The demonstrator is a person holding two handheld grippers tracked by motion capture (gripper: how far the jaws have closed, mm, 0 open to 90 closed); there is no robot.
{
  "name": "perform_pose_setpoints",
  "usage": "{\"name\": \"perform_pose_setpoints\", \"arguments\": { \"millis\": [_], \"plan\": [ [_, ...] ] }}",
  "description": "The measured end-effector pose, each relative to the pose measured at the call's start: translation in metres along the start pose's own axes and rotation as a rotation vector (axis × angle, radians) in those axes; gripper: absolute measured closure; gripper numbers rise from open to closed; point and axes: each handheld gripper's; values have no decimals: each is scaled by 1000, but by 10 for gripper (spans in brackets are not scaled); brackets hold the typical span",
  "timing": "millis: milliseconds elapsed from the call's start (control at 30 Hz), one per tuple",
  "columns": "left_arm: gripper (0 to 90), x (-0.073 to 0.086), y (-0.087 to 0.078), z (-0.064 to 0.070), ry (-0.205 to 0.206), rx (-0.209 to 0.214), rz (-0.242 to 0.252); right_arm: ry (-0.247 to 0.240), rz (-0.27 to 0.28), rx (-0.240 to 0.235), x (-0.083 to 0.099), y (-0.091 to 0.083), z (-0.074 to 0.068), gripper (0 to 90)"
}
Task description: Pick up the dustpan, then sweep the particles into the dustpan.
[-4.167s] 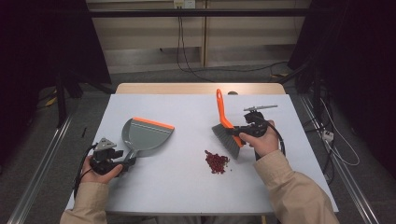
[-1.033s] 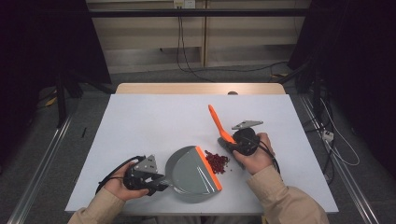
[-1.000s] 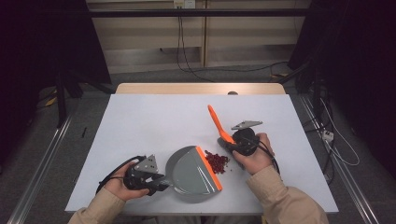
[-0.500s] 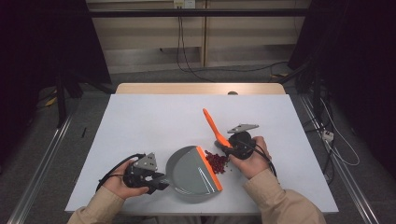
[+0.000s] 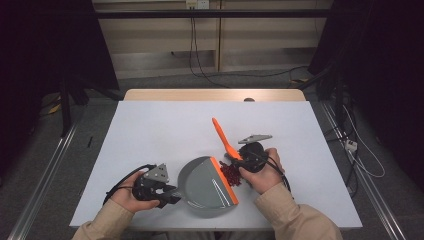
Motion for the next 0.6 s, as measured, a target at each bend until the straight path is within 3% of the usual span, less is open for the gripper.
{"name": "perform_pose_setpoints", "arguments": {
  "millis": [100,133,233,367,433,600],
  "plan": [
    [624,-2,0,0,6,-2,-11,-1,4,9,0,2,-6,705],
    [624,-2,1,0,3,15,-6,-2,4,4,0,2,-7,705],
    [624,-3,2,2,2,-10,-17,13,13,-2,1,3,-11,704],
    [625,-4,5,2,-8,11,-7,17,27,4,3,4,-17,704],
    [625,-5,5,3,-10,1,-13,32,31,-20,3,5,-19,704],
    [626,-5,6,3,-20,0,-23,17,40,-26,3,7,-27,703]
  ]
}}
Point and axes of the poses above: each handheld gripper's, and its own axes: y roughly forward along the jaws, x roughly out of its underside, z roughly to its right, and after that the axes turned 5 degrees about -x, right-handed
